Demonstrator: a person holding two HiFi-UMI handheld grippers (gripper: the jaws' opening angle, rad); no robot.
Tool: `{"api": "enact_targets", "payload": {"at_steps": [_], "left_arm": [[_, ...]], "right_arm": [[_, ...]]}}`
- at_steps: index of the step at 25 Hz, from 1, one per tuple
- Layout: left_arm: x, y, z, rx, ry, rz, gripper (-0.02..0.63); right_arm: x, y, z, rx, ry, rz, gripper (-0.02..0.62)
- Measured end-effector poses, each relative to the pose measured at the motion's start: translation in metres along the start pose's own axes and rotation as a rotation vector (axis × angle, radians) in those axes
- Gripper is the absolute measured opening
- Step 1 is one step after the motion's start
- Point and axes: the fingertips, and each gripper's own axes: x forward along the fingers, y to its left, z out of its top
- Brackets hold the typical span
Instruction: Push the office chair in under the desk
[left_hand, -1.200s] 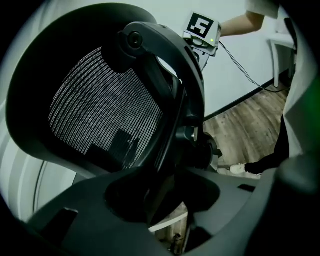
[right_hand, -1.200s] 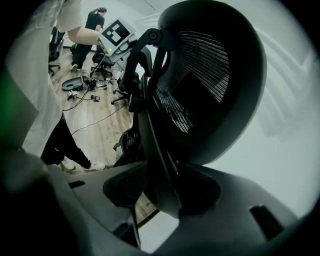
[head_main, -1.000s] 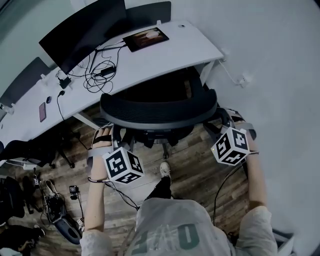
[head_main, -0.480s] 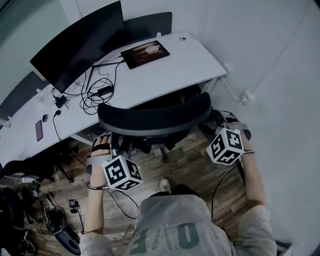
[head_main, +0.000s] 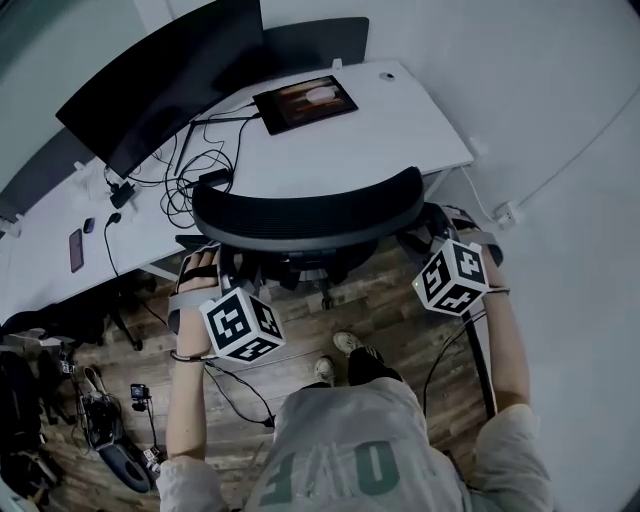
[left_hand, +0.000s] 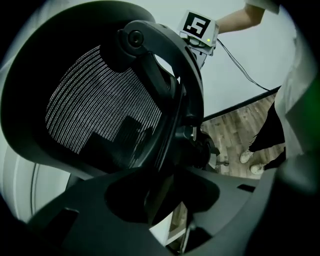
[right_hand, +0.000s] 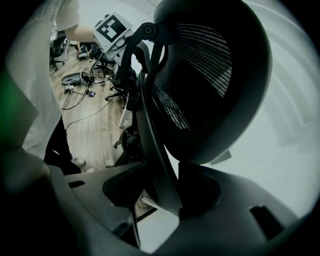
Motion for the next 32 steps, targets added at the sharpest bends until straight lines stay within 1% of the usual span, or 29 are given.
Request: {"api": "enact_targets", "payload": {"at_steps": [4, 6, 8, 10, 13, 18, 25, 28, 32], "left_arm": [[0.016, 0.012, 0.004, -0.032, 0.045, -0.005, 0.167], [0.021, 0.014, 0.008, -0.044, 0.048, -0.011, 0.166], [0.025, 0.016, 0.017, -0.047, 0.037, 0.007, 0.164], [0.030, 0.016, 0.025, -0.055, 0.047, 0.019, 0.164], [0.035, 0.017, 0.032, -0.074, 0.073, 0.021, 0.164], [0.042, 0.020, 0.042, -0.086, 0.079, 0.009, 0.163], [0.045, 0.018, 0.045, -0.106, 0.110, 0.011, 0.164], [0.046, 0.019, 0.044, -0.110, 0.121, 0.017, 0.164], [0.046, 0.019, 0.043, -0.120, 0.114, 0.029, 0.166]], "right_arm": [[0.018, -0.021, -0.002, -0.043, -0.016, 0.022, 0.195], [0.026, -0.032, -0.005, -0.068, -0.017, 0.021, 0.195], [0.033, -0.044, -0.011, -0.075, -0.016, 0.022, 0.195], [0.040, -0.055, -0.017, -0.077, -0.017, 0.030, 0.196], [0.047, -0.067, -0.023, -0.095, -0.025, 0.035, 0.198], [0.058, -0.083, -0.029, -0.110, -0.036, 0.035, 0.204], [0.060, -0.084, -0.032, -0.135, -0.080, 0.034, 0.206], [0.062, -0.085, -0.032, -0.159, -0.080, 0.007, 0.206], [0.064, -0.085, -0.032, -0.184, -0.070, -0.026, 0.206]]}}
